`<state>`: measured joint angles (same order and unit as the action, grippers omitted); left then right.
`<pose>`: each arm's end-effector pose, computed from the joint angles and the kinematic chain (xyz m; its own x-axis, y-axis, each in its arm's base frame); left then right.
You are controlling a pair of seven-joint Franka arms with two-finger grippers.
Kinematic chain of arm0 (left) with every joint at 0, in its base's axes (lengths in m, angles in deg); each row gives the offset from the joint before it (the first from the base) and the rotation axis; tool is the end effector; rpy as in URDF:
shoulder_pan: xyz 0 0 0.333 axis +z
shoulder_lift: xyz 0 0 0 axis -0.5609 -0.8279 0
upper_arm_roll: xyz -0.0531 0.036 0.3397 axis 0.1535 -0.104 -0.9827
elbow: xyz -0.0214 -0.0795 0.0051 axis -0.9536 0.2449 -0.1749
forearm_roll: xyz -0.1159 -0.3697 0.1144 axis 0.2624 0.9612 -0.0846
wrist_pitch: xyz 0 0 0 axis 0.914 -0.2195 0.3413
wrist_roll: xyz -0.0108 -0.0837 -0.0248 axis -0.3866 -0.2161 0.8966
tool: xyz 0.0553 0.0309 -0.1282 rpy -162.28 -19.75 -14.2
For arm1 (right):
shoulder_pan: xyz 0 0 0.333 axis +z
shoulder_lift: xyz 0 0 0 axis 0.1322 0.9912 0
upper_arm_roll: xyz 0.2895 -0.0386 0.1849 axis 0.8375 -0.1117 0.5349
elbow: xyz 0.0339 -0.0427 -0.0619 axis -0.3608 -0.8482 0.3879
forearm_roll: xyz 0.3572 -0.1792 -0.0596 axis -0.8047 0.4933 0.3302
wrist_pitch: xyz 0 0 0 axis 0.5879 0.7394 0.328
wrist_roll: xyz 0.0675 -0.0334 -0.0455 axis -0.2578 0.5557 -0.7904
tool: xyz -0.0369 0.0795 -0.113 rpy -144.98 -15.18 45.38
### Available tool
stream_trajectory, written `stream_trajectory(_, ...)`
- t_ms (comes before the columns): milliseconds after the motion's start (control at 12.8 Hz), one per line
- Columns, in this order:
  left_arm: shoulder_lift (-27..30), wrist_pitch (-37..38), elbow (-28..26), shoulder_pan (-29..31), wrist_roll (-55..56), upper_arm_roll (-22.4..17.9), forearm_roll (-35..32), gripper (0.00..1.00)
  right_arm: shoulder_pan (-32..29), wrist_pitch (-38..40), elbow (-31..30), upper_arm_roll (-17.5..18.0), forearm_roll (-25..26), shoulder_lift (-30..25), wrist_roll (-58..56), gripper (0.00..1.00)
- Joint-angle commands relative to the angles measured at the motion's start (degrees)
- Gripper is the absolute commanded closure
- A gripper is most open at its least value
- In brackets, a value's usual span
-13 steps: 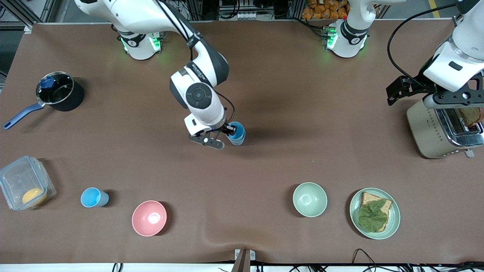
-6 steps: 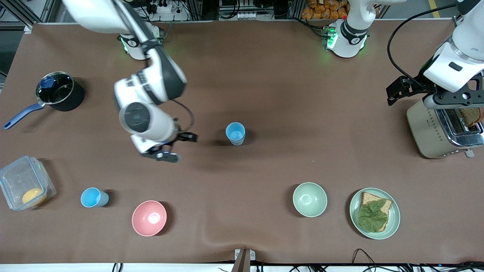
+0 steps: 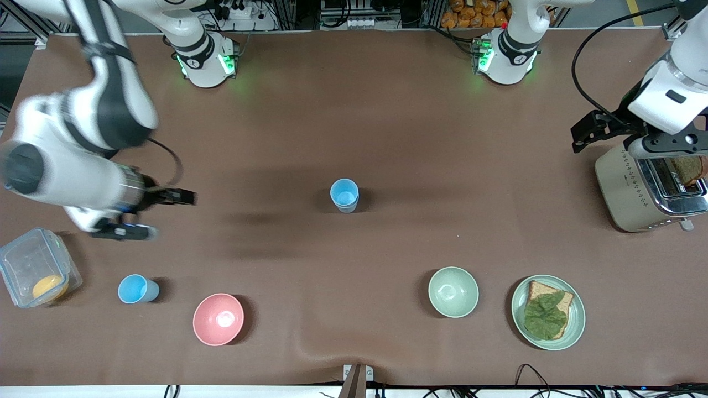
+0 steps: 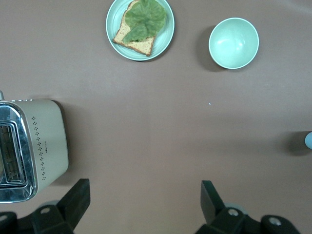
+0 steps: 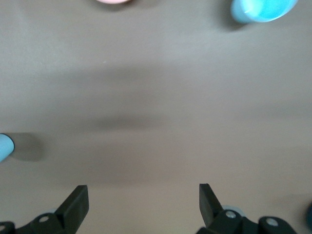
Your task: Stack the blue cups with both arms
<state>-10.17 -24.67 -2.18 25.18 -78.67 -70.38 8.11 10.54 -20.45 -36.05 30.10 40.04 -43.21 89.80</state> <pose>0.5609 -0.0859 0.6195 0.9991 0.0247 0.0352 0.0256 -0.9993 -0.0256 0.6286 0.0710 0.4561 0.9848 -0.0314 -0.1706 -0.0436 -0.9967 -0.0682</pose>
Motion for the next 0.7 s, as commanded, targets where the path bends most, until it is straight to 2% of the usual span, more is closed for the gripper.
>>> stream_trajectory(0,0.8,1.1,0.1,0.2,0.3,-0.2,0.9,0.00,-4.9,0.1,-5.3,1.3,-0.1,-9.6,-5.4,0.00)
stream_trajectory(234,0.6,1.1,0.1,0.9,0.8,-0.2,0.9,0.00,-8.5,2.8,-5.2,1.1,0.7,-14.2,-11.7,0.00)
stream_trajectory(390,0.7,1.1,-0.2,0.9,1.4,-0.1,1.0,0.00,-8.7,4.6,-4.7,0.2,4.4,-14.5,-12.2,0.00)
stream_trajectory(624,0.7,1.1,-0.2,0.9,1.7,-0.1,1.3,0.00,-8.5,5.1,-3.7,-1.1,5.2,-14.5,-12.2,0.00)
